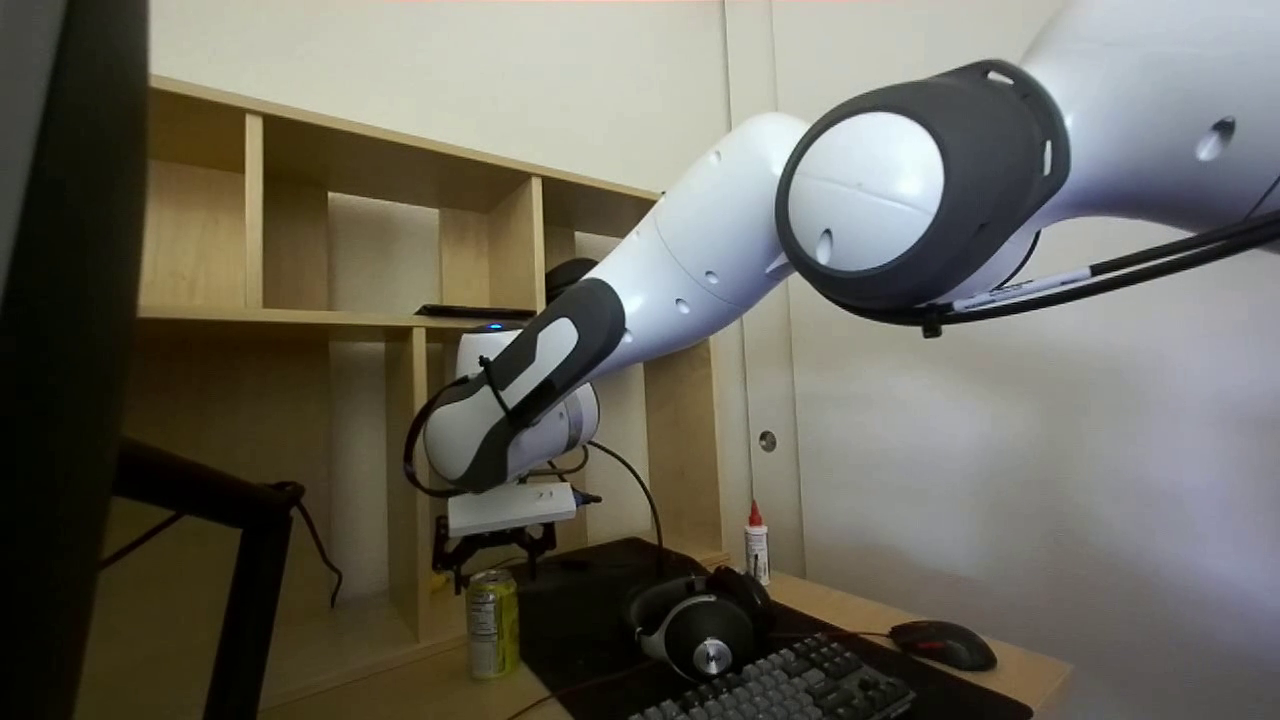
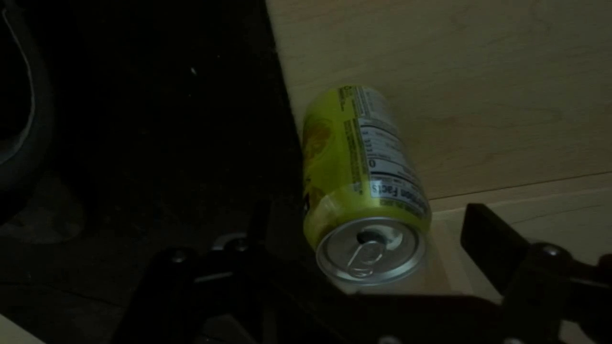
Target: Move the soda can to the right and move the bottle to the left side of the mat
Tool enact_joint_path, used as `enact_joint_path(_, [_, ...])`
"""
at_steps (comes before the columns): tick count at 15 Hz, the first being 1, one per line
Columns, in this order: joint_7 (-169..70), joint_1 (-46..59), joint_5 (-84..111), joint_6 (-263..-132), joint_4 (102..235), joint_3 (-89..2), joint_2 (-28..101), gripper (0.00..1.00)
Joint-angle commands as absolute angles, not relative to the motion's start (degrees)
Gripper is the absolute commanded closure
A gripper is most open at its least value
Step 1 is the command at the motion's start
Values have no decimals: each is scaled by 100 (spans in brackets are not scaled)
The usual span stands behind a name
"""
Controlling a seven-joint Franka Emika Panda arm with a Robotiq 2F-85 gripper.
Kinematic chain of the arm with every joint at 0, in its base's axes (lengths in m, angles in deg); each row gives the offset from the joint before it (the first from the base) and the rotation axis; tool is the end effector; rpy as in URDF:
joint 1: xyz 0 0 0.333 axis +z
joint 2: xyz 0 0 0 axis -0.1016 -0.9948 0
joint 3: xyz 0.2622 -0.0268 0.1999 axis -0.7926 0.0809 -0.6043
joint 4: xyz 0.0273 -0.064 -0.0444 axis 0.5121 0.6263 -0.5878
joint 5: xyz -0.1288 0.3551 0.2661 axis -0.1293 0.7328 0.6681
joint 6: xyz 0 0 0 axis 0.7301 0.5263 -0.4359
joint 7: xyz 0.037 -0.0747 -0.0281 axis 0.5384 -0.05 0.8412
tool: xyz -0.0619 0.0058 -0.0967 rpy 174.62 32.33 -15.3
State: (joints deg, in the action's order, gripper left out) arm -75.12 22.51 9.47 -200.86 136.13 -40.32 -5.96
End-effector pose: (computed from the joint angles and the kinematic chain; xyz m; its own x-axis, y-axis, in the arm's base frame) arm 0.8656 0.1836 0.2104 0.9085 -0.1799 0.3772 -0.2048 -0.9784 0.0268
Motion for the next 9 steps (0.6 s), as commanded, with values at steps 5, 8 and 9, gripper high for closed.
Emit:
enact_joint_path(5, [-7537,2218,1082,-20821,13544,-4088,-732,0])
enact_joint_path(8, [-7775,2327,1061,-20764,13604,-3913,-689,0])
enact_joint_path(9, [-7597,2283,1057,-20710,13588,-3999,-664,0])
